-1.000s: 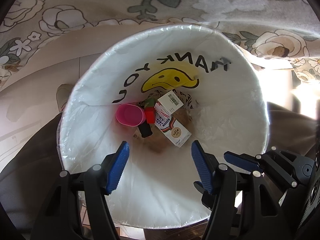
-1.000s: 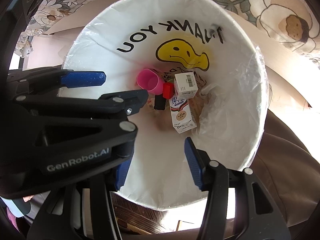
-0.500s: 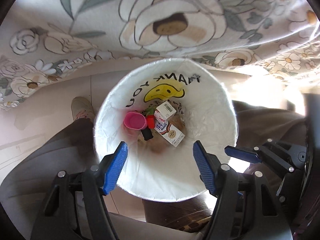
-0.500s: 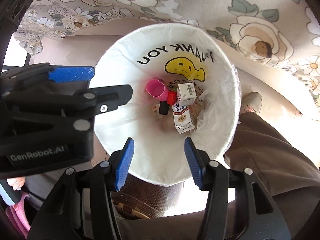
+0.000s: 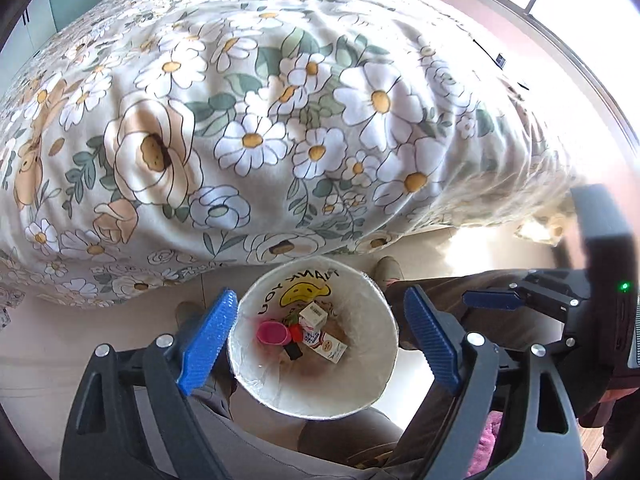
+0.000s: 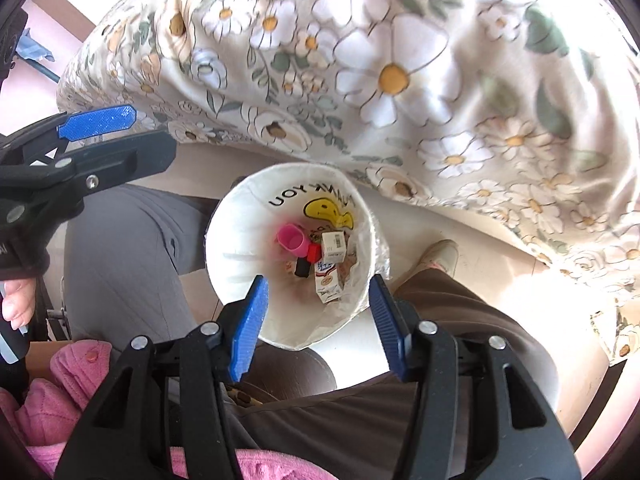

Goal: Collect trash
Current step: 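Raise both open tools and move toward the green-capped bottle on the bed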

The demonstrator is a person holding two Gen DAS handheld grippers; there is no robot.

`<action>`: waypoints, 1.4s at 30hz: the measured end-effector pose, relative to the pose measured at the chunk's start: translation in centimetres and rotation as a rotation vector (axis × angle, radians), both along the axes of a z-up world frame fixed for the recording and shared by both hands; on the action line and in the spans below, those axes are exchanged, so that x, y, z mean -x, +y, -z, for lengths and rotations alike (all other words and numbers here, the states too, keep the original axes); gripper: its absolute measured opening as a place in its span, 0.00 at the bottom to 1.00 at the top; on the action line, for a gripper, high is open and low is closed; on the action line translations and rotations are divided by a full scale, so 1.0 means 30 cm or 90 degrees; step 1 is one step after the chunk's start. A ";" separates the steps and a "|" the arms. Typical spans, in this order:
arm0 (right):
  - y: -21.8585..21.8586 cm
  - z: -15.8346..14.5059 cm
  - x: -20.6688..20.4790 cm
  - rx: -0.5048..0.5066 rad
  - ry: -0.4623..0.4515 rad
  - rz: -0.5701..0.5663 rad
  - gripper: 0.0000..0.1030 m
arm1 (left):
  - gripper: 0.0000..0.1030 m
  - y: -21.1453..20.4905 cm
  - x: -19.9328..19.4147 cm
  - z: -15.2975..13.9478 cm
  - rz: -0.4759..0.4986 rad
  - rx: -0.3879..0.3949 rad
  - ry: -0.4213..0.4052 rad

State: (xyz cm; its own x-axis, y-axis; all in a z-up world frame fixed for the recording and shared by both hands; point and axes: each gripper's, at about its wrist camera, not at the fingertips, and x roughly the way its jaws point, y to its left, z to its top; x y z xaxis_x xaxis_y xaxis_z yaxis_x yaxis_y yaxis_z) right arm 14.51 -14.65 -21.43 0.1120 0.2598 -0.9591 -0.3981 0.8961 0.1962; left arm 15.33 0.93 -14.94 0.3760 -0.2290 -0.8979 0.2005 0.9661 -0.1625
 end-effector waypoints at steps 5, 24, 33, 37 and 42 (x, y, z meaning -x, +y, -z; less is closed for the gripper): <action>-0.067 -0.183 -0.026 -0.004 -0.072 0.013 0.52 | 0.88 -0.028 0.008 -0.140 0.005 0.012 -0.043; -0.268 -0.753 -0.229 -0.015 -0.311 0.057 0.56 | 0.91 -0.231 -0.135 -0.481 -0.018 0.027 -0.185; -0.380 -0.922 -0.464 -0.033 -0.400 0.099 0.64 | 0.91 -0.353 -0.362 -0.509 -0.059 0.074 -0.216; -0.437 -0.970 -0.619 -0.060 -0.412 0.126 0.65 | 0.91 -0.395 -0.502 -0.495 -0.083 0.096 -0.225; -0.490 -0.985 -0.836 -0.090 -0.406 0.141 0.65 | 0.91 -0.447 -0.688 -0.462 -0.110 0.111 -0.240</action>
State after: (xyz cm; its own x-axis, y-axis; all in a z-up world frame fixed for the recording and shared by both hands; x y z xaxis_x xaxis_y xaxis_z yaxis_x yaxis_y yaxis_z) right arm 39.60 -29.34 8.11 0.7079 0.2836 -0.6468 -0.2848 0.9527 0.1059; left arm 35.98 -12.48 -1.09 0.7149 -0.2704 -0.6448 0.1155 0.9552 -0.2725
